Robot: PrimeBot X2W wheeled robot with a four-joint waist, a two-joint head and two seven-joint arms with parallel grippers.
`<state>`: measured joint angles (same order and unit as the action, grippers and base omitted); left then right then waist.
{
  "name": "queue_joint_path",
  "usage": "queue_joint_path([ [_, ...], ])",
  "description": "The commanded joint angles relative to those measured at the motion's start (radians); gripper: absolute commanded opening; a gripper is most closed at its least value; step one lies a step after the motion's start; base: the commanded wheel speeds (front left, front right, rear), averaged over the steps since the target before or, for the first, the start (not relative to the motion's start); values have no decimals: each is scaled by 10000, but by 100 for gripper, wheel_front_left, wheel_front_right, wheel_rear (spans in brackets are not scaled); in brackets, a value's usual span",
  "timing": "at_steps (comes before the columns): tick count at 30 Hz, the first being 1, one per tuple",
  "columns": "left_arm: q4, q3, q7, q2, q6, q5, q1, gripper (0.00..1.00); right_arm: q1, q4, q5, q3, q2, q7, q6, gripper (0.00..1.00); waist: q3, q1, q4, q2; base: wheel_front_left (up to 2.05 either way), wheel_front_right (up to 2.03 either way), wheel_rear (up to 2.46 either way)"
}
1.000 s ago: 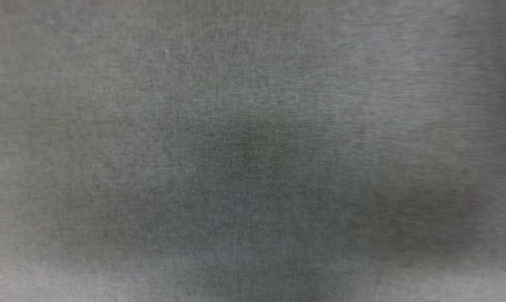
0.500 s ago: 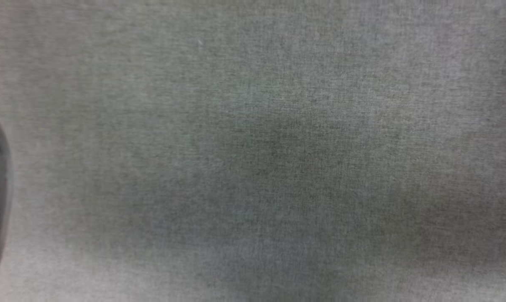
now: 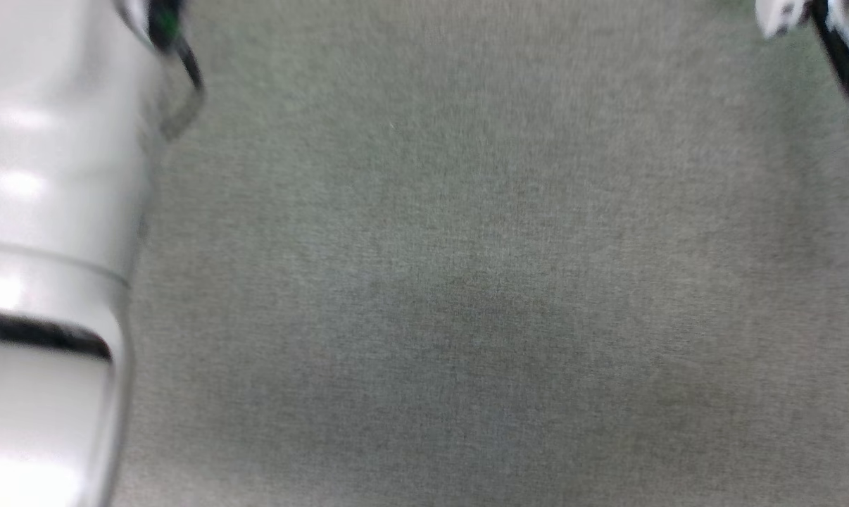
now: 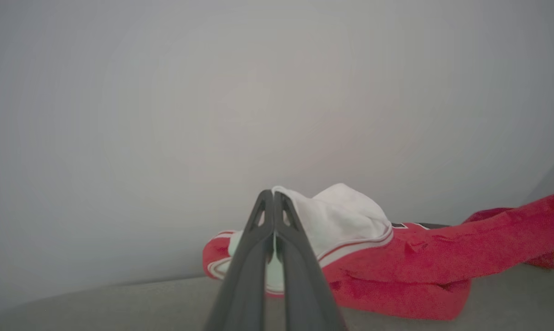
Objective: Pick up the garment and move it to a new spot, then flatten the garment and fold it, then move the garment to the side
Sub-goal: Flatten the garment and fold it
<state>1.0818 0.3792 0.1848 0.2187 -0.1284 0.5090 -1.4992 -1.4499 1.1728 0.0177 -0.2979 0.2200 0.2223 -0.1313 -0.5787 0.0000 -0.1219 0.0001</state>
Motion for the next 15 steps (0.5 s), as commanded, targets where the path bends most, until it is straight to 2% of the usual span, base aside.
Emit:
queue_joint_path([
  [1,-333,438,-148,92,-25,322,975,0,715,93,625,-511,165,-220,10,0,1519,0,-227,-1,0,0,0],
  [5,-1264,1137,-494,446,-26,1135,2713,0,2023,-278,1964,-1464,424,-783,10,0,2244,0,-225,-1,0,0,0],
  [9,-2436,1553,-679,961,-18,1815,4533,0,3644,-1494,3557,-2367,1141,-1474,10,0,2862,0,-229,-1,0,0,0],
  [13,-3688,1673,-898,1556,36,2211,6362,0,5380,-3313,5106,-2915,2353,-2282,10,0,3315,0,-252,-1,0,0,0],
  [15,-4388,1710,-1077,1761,248,2337,7322,0,6262,-4167,5704,-2967,3005,-2709,10,0,3472,0,-267,-1,0,0,0],
])
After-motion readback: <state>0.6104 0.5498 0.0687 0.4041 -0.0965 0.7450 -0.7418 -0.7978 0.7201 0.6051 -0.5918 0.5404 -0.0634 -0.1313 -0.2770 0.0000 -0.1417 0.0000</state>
